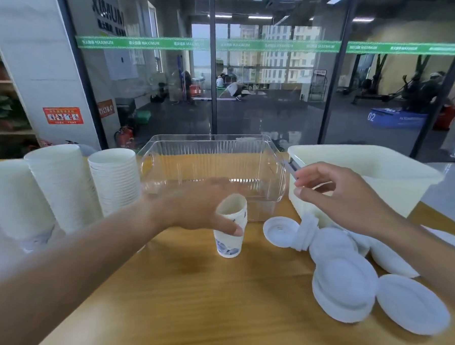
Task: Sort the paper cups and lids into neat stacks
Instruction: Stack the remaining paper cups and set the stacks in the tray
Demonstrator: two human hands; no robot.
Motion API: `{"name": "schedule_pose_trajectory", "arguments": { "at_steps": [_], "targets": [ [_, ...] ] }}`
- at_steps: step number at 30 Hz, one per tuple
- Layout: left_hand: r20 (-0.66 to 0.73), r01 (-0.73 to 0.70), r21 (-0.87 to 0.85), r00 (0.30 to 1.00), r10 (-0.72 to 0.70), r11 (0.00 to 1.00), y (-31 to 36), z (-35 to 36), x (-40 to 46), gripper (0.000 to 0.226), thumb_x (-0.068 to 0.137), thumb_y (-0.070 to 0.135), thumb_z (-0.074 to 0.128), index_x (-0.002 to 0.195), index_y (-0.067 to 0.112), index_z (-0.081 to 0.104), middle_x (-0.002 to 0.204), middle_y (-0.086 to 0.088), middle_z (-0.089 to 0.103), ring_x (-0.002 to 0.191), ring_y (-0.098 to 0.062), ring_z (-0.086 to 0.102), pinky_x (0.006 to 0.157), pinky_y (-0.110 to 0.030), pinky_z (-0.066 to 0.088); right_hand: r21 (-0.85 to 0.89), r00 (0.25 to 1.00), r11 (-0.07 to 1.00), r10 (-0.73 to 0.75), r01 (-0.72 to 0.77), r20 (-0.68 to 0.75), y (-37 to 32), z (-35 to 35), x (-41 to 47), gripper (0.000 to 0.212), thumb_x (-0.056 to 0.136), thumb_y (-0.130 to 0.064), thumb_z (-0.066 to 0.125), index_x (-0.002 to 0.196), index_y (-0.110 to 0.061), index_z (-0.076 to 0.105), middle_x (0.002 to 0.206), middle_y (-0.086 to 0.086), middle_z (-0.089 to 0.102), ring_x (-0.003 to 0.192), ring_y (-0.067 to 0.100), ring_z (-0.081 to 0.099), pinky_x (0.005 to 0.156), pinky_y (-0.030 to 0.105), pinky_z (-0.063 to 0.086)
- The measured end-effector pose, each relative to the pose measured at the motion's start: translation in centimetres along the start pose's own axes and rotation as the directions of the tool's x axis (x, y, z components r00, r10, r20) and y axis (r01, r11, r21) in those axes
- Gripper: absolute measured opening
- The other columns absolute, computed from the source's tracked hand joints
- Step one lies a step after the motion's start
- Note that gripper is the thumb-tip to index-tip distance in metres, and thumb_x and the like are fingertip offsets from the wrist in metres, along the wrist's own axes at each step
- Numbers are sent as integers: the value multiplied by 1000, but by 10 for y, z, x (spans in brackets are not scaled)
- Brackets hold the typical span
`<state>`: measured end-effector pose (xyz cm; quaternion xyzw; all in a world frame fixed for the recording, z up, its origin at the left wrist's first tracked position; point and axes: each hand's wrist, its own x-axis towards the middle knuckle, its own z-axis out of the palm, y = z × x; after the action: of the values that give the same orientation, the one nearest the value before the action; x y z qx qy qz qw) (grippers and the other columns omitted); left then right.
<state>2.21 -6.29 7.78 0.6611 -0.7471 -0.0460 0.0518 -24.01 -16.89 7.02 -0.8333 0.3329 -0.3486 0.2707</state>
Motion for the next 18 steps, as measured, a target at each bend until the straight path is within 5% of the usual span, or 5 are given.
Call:
{"name": "schedule_pose_trajectory", "arguments": {
  "at_steps": [5, 9, 14, 18],
  "targets": [
    [-18, -13, -82, 1000, 12, 997, -7, 37, -3, 89, 86, 63, 72, 157, 49, 18, 155, 23, 32, 120, -7, 49, 85, -28, 43, -9, 999, 1000, 7, -7, -54, 14, -2, -11, 19, 91, -25, 76, 107, -34, 72, 99, -18, 75, 96, -1, 68, 93, 28, 54],
    [-124, -28, -82, 992, 17, 996, -4, 43, -3, 87, 85, 75, 62, 155, 51, 16, 157, 27, 27, 129, -1, 42, 94, -31, 43, -30, 997, 999, -11, 9, -82, 26, -6, -16, 20, 92, -22, 75, 107, -35, 72, 99, -18, 75, 98, 0, 67, 93, 22, 52],
    [-278, -58, -160, 960, 12, 985, 18, 12, 22, 65, 89, 77, 42, 145, 42, 46, 136, 32, 45, 118, 7, 47, 98, -29, 46, -33, 969, 998, -52, 45, -240, 35, -34, 2, 16, 93, -14, 74, 104, -26, 73, 97, -16, 75, 95, 1, 68, 88, 14, 51],
    [-292, -92, -128, 955, 51, 987, 39, -8, 67, 43, 96, 61, 53, 131, 36, 61, 119, 26, 54, 111, 1, 55, 91, -28, 50, -80, 970, 993, 65, -86, -234, 49, -69, 40, 13, 94, -18, 72, 104, -25, 75, 103, -12, 74, 98, 7, 68, 82, 20, 50]
  ]
}}
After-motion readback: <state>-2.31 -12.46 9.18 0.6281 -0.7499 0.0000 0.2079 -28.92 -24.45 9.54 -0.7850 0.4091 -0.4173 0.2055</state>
